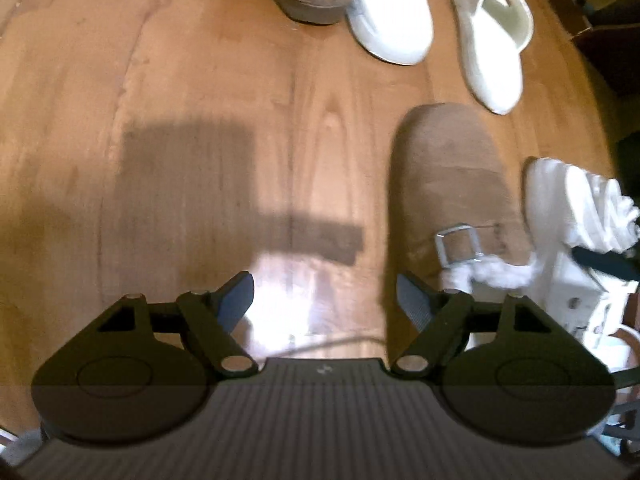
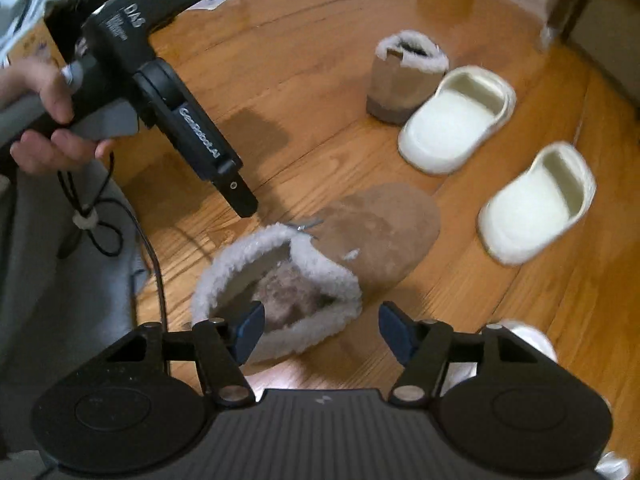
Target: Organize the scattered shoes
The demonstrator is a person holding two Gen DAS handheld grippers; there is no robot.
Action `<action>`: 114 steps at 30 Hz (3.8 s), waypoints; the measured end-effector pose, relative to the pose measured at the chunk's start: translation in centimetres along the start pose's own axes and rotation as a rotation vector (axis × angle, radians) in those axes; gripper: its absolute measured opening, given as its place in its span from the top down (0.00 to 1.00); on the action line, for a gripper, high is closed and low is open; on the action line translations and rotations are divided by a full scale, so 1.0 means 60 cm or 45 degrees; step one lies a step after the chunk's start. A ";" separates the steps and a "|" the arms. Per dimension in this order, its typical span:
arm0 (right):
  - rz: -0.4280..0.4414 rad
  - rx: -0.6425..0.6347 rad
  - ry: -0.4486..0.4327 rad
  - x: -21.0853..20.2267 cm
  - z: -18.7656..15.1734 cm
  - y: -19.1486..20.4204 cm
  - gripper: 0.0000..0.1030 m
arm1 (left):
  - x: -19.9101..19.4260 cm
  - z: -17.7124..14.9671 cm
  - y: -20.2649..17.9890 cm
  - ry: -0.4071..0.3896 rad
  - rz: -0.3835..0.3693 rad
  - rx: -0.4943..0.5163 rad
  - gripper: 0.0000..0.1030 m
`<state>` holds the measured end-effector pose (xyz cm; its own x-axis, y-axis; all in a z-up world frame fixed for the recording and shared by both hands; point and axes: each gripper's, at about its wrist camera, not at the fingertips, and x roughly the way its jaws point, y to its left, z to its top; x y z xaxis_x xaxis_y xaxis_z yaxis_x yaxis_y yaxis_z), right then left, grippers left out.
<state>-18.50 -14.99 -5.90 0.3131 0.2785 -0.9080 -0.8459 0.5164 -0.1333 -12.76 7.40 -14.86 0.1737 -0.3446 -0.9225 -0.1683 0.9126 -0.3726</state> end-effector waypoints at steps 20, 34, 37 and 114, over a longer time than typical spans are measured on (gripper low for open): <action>-0.312 -0.673 0.117 0.105 0.007 0.098 0.68 | -0.019 -0.007 0.004 -0.011 -0.123 0.035 0.24; -0.379 -0.641 0.062 0.145 0.032 0.082 0.59 | -0.027 -0.013 0.000 -0.026 -0.113 0.058 0.24; -0.367 -0.624 0.062 0.150 0.034 0.076 0.55 | -0.027 -0.013 0.003 -0.020 -0.126 0.046 0.24; -0.028 -0.300 0.192 0.147 0.082 -0.040 0.12 | -0.012 -0.019 0.096 0.080 -0.639 -0.398 0.20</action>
<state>-11.56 -9.79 -11.65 0.2797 0.1364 -0.9504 -0.9222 0.3137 -0.2263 -14.99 12.65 -16.46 0.2498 -0.7380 -0.6268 -0.3599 0.5302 -0.7677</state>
